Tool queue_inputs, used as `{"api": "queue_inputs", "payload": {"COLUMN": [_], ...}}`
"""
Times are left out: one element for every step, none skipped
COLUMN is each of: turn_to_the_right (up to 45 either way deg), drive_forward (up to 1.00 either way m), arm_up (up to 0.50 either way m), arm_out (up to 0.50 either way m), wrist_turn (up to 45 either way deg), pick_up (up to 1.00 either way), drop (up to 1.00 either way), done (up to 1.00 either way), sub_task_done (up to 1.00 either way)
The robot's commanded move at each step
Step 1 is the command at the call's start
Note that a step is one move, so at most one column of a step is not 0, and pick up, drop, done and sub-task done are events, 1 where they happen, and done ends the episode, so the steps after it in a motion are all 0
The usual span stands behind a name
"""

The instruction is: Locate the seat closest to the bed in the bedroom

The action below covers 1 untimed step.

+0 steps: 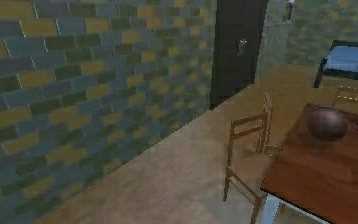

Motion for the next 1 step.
{"api": "queue_inputs", "payload": {"turn_to_the_right": [-36.0], "drive_forward": [0.0], "arm_up": [0.0], "arm_out": [0.0], "wrist_turn": [0.0], "pick_up": [0.0], "drop": [0.0], "done": [0.0], "sub_task_done": [0.0]}}
